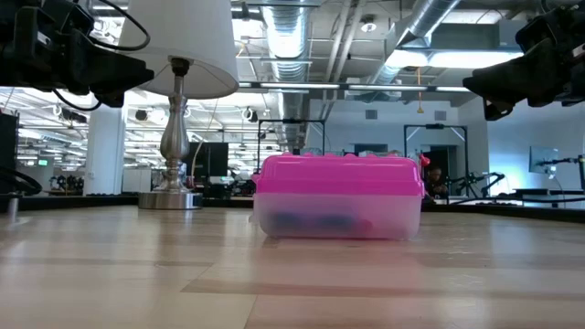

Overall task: Pick & place school supplies into a supply box
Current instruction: Return to Home Position

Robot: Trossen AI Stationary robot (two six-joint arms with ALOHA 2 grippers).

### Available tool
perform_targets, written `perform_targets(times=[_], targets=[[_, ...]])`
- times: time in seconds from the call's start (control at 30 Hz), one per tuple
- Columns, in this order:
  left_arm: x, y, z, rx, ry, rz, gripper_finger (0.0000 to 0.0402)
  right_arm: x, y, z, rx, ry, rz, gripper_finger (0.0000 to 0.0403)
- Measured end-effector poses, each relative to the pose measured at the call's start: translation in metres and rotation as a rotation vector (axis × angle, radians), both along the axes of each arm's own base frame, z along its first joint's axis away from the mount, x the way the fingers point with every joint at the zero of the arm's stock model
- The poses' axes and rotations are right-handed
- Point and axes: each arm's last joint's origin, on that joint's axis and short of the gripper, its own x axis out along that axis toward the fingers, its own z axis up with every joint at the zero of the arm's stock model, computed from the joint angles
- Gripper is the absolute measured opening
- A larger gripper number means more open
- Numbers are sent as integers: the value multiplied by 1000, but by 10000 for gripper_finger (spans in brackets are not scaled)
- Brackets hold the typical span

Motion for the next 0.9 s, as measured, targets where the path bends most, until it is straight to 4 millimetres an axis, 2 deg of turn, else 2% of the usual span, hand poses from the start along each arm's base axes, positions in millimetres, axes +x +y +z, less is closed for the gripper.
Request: perform_targets(times=[0.9], targets=[[0,0,0,11,1,1,128,0,0,0,0,0,0,93]])
